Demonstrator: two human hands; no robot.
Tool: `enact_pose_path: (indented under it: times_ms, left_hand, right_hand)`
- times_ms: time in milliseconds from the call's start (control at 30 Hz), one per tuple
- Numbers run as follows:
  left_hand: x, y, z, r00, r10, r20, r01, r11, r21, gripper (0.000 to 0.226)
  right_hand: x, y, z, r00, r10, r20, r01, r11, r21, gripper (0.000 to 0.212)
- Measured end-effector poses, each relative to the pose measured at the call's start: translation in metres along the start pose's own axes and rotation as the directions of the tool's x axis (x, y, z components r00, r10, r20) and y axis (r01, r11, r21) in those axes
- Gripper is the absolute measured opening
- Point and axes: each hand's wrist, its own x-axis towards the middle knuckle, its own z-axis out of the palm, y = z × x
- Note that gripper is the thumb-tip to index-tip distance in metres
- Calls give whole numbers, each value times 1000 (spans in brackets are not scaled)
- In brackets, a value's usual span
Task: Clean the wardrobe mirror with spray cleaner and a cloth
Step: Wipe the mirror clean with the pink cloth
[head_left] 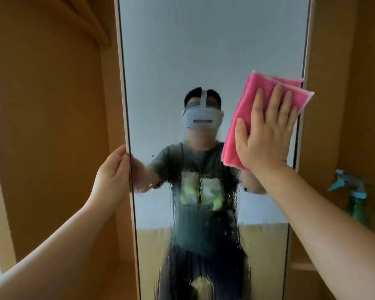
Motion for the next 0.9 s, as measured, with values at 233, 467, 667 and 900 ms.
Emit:
enact_pose_path:
  times_ms: [233, 467, 667, 900]
  left_hand:
    - [-22, -35, 18, 999, 19, -31, -23, 989, -144, 29]
    - [-51, -41, 35, 985, 40, -170, -79, 969, -233, 40]
    - [-59, -32, 39, 980, 37, -196, -90, 959, -267, 39]
    - [-56, -34, 41, 984, -3, -179, -62, 932, -358, 41]
  right_hand:
    - [-5, 5, -2, 997, -63, 36, 66, 995, -69, 69]
    - [-12, 32, -8, 970, -211, 125, 227, 965, -134, 72]
    - [-19, 40, -13, 943, -266, 200, 296, 945, -139, 72]
    - [-18, 24, -10, 981, -153, 123, 164, 983, -88, 63]
